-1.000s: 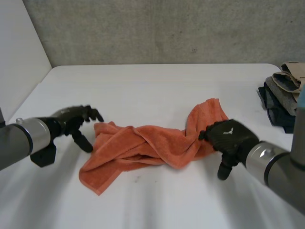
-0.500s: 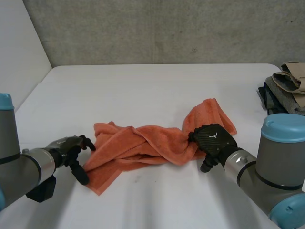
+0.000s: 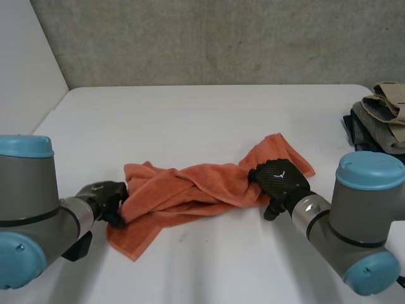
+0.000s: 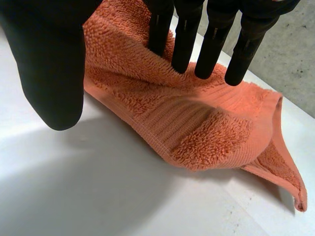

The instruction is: Fold the laundry.

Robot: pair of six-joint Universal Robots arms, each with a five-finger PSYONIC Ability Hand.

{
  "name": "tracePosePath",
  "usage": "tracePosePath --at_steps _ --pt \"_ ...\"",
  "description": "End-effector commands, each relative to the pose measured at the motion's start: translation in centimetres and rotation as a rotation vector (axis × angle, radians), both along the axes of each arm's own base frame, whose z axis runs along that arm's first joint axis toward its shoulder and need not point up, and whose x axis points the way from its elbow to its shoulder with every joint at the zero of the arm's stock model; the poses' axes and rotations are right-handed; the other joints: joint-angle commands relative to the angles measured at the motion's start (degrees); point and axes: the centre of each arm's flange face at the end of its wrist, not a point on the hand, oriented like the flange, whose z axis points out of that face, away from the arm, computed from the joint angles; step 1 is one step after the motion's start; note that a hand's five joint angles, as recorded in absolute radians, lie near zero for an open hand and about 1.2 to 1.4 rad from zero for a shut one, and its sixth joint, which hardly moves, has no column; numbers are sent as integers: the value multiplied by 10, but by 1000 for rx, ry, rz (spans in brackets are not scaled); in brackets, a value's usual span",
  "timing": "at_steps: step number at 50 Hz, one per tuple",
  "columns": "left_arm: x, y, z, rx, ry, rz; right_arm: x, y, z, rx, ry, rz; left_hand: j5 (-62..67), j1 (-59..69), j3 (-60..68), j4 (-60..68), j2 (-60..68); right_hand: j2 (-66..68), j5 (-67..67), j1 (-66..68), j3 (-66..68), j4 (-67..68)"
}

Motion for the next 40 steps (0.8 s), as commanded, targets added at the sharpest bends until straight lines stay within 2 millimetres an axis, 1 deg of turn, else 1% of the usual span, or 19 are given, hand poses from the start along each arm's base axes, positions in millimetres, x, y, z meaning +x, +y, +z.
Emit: tracePosePath --at_steps 1,4,6,7,9,13,14,17,18,21,22,25,26,30,32,36,37,38,40 --pt "0 -4 7 -24 5 5 5 -12 -10 -3 5 -11 133 138 121 116 118 88 79 92 83 82" --pt "1 -5 14 -47 13 8 9 -18 -14 -10 9 -15 133 138 121 116 118 145 136 149 141 139" --pt "2 -5 19 -61 17 11 10 -22 -14 -20 11 -25 133 138 121 116 118 222 213 226 218 216" --pt "3 -6 25 -80 23 12 11 -26 -13 -34 9 -36 133 138 121 116 118 351 341 355 346 345" --pt "4 -7 32 -102 27 17 12 -30 -8 -53 6 -51 133 138 121 116 118 518 509 522 514 512" --pt "9 -10 58 -178 48 28 9 -42 11 -114 -11 -97 133 138 121 116 118 519 509 523 514 513" --pt "10 -11 72 -216 58 32 6 -46 23 -138 -21 -114 133 138 121 116 118 519 509 523 514 513" --pt "14 -10 97 -281 68 32 -1 -51 50 -178 -40 -137 133 138 121 116 118 519 509 523 514 513" --pt "16 -8 115 -333 73 30 -7 -52 74 -210 -51 -148 133 138 121 116 118 519 509 523 514 513" --pt "20 -6 142 -414 78 22 -17 -50 119 -283 -62 -154 133 138 121 116 118 519 509 523 514 513" --pt "21 -3 160 -470 78 7 -24 -47 145 -314 -54 -153 133 138 121 116 118 519 509 523 514 513" --pt "21 2 181 -532 66 -28 -33 -35 180 -339 -21 -136 133 138 121 116 118 519 509 523 514 513" --pt "21 4 190 -560 44 -52 -39 -29 198 -347 3 -123 133 138 121 116 118 519 509 523 514 513" --pt "22 4 195 -572 -55 -101 -48 -20 225 -335 64 -97 133 138 121 116 118 519 509 523 514 513" --pt "23 0 191 -550 -106 -111 -49 -19 227 -319 91 -86 133 138 121 116 118 519 509 523 514 513" --pt "23 -18 167 -480 -214 -130 -47 -33 218 -296 135 -80 133 138 121 116 118 519 509 523 514 513" --pt "23 -28 157 -462 -247 -132 -46 -37 215 -292 143 -79 133 138 121 116 118 519 509 523 514 513" --pt "22 -33 152 -454 -259 -132 -42 -45 205 -274 157 -75 133 138 121 116 118 519 509 523 514 513" --pt "20 -43 145 -459 -275 -137 -37 -53 194 -259 165 -73 133 138 121 116 118 519 509 523 514 513"
